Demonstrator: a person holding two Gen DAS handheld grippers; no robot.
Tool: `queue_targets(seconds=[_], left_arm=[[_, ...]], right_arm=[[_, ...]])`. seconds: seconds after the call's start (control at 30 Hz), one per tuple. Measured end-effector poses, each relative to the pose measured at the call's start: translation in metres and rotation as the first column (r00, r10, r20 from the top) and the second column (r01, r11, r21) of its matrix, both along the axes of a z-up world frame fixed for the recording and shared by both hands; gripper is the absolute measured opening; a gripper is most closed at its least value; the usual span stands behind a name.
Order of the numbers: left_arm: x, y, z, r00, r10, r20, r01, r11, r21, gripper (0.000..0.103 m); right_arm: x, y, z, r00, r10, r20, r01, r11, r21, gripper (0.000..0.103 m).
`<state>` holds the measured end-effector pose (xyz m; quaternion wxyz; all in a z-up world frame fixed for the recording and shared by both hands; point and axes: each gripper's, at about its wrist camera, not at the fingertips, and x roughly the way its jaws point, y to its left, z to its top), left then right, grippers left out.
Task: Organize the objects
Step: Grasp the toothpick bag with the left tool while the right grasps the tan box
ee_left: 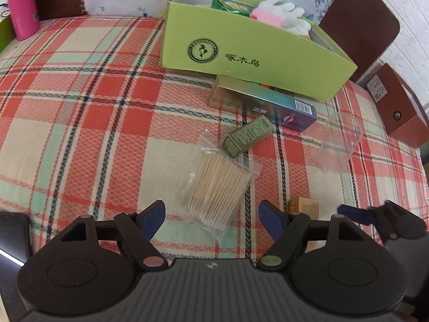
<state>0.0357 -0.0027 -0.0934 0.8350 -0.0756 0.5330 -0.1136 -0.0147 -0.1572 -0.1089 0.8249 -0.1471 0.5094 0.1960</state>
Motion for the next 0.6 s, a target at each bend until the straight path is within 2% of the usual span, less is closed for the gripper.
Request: queue_targets(seconds=[0.2,0.27,0.33,0.37,0.4,0.47,0.5,0.53,0.57,0.6], left_arm=[[0.018,-0.018,-0.016,0.998,-0.054,-0.029,0.054,0.999,0.007,0.077],[0.019,-0.019,-0.019,0.997,-0.067,-0.041,0.066,0.998,-0.007,0.07],[0.016,-0.019,-0.019,0.997,-0.078,-0.024,0.078,0.997,-0.002,0.067],[0.015,-0.018,-0.019,0.996,-0.086,-0.016,0.086,0.996,0.006,0.054],[0.014,-0.017,-0.018,0.996,-0.092,-0.009,0.093,0.995,0.021,0.035],[0.012,-0.01,-0.018,0.994,-0.103,-0.022,0.103,0.995,0.006,0.021],[0.011,-0.006,-0.017,0.993,-0.108,-0.048,0.107,0.994,-0.031,0.019],[0.008,-0.004,-0.017,0.991,-0.119,-0.066,0.115,0.992,-0.053,0.018],[0.003,-0.003,-0.016,0.989,-0.133,-0.07,0.13,0.99,-0.054,0.018],[-0.003,-0.003,-0.016,0.987,-0.145,-0.07,0.143,0.989,-0.042,0.018]], right_arm=[[-0.01,-0.032,-0.005,0.998,-0.05,-0.044,0.05,0.999,-0.013,0.095],[-0.011,-0.039,-0.008,0.996,-0.06,-0.064,0.06,0.998,-0.002,0.084],[-0.013,-0.04,-0.007,0.996,-0.058,-0.063,0.059,0.998,0.016,0.081],[-0.014,-0.04,-0.005,0.998,-0.045,-0.052,0.047,0.999,0.023,0.081],[-0.014,-0.037,-0.002,0.999,-0.028,-0.039,0.029,0.999,0.031,0.081],[-0.015,-0.03,0.002,1.0,0.013,-0.008,-0.012,0.999,0.038,0.075],[-0.015,-0.026,0.003,0.999,0.033,0.001,-0.033,0.999,0.039,0.072],[-0.015,-0.022,0.004,0.999,0.05,0.005,-0.05,0.998,0.04,0.064],[-0.014,-0.019,0.004,0.998,0.063,0.003,-0.064,0.997,0.039,0.054],[-0.012,-0.016,0.004,0.997,0.076,-0.004,-0.076,0.996,0.038,0.05]])
